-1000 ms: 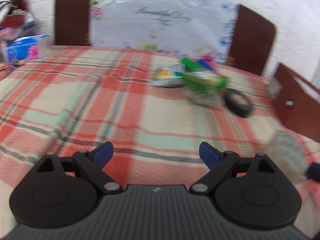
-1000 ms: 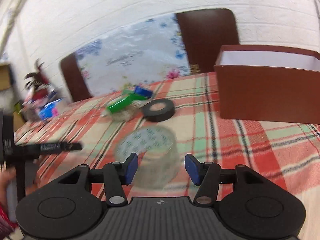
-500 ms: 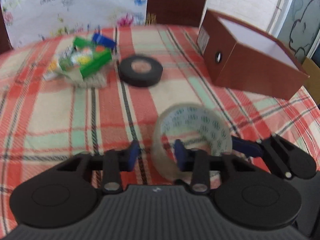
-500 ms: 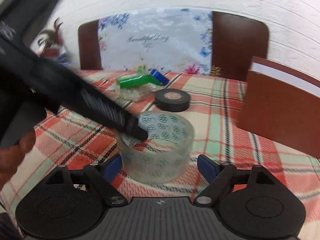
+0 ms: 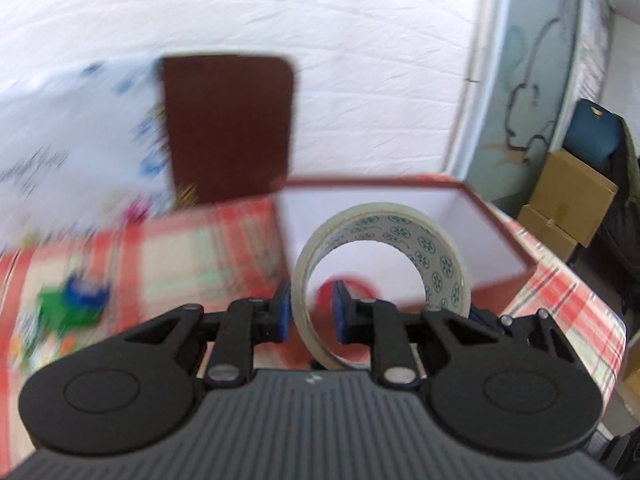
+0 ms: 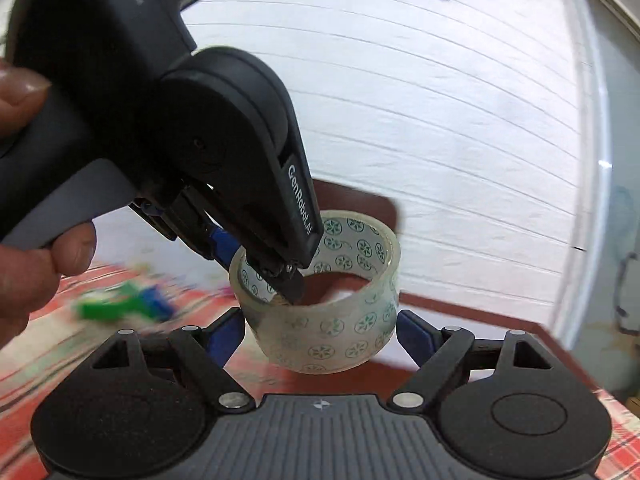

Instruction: Organize objects

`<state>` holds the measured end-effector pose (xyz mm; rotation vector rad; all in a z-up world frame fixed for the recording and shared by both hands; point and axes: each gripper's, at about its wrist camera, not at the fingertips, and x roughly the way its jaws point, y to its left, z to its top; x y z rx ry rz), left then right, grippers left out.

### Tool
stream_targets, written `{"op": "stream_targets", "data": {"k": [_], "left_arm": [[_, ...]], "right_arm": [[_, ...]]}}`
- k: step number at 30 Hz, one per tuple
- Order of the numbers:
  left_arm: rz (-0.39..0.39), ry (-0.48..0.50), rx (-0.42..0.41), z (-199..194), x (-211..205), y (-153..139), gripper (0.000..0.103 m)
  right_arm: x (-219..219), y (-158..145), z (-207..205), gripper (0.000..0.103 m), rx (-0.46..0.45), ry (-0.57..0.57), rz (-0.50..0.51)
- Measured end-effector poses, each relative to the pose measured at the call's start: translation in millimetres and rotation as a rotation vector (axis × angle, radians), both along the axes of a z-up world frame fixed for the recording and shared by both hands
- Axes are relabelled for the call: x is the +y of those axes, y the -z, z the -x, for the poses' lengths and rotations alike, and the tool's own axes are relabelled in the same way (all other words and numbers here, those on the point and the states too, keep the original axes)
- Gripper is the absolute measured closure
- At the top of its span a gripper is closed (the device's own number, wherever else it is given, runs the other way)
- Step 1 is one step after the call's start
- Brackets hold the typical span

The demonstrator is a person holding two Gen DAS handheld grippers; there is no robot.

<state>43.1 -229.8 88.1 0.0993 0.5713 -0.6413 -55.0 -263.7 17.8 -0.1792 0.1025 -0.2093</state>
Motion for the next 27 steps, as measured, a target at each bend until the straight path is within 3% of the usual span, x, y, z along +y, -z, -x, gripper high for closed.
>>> {"op": "stream_targets", "data": {"k": [7,14,24,27], "left_arm": [[-0.033,0.095,0.023,-21.3,-79.3,14.7,0.081],[-0.110,0.087,-0.019,-19.7,-115.2,25.7,0.075],[-0.172,0.027,-0.075,-5.4,-89.1,23.2,0.054],[-0.182,-0.009,-0.097,4.9,-73.7,21.6,0.053]], "right_arm": [[-79.1,3.4,-24.3,0.022,0.024,0.145,-0.064],[-113.7,14.9,-40.0,0.022,0.038,0.186,-0.144],[-95.1,13.1,-19.7,0.022,0.008,0.187,-0.131],[-79.7,12.4,-6.2,0.022,0.000,0.181,-0.124]]}}
